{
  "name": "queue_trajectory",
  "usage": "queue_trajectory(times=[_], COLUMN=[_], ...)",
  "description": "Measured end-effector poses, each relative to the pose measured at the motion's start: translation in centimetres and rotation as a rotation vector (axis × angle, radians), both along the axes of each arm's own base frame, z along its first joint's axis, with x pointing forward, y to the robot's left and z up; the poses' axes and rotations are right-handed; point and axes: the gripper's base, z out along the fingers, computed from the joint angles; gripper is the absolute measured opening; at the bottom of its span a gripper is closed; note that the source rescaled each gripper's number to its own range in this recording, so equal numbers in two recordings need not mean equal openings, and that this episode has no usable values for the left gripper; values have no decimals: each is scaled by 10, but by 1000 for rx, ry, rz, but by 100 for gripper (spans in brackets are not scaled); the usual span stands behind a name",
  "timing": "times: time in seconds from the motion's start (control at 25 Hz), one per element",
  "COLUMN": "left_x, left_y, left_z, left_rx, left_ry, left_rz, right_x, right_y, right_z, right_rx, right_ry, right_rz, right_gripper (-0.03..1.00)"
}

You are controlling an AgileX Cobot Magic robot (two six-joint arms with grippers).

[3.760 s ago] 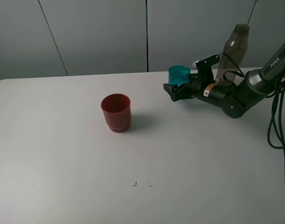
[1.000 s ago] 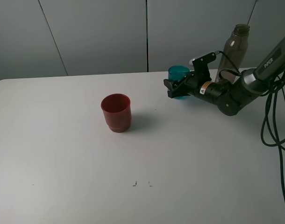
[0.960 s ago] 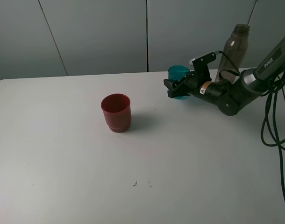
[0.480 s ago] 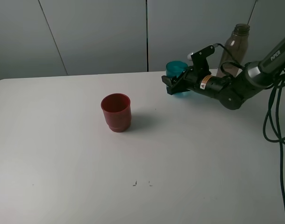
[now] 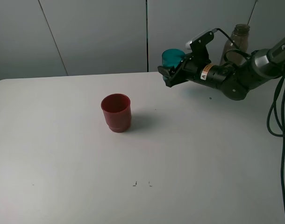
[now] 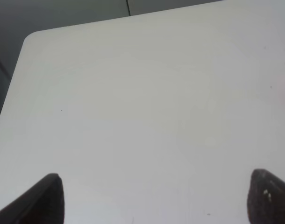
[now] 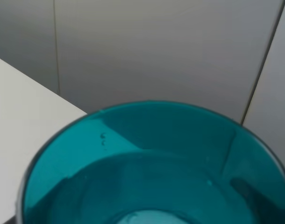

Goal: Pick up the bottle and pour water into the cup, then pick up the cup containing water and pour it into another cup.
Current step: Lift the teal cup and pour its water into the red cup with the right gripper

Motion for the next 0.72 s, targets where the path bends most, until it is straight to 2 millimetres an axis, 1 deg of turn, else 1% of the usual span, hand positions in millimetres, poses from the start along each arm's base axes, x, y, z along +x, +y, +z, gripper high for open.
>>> queue_trajectory(times=[0.12,0.28,0.44,0.72], left_x=[0,0,0,0], left_y=[0,0,0,0], left_z=[0,0,0,0], left_rx=[0,0,0,0], left_ry=[0,0,0,0], left_rz=[0,0,0,0], right_x=[-3,0,5,5], right_y=[8,21,35,67], right_z=[-2,-1,6,21], right_rx=[-15,-72,-91,-72], right_ry=[11,31,15,-36], right_rz=[21,39,53,116], right_gripper=[7,7,7,7])
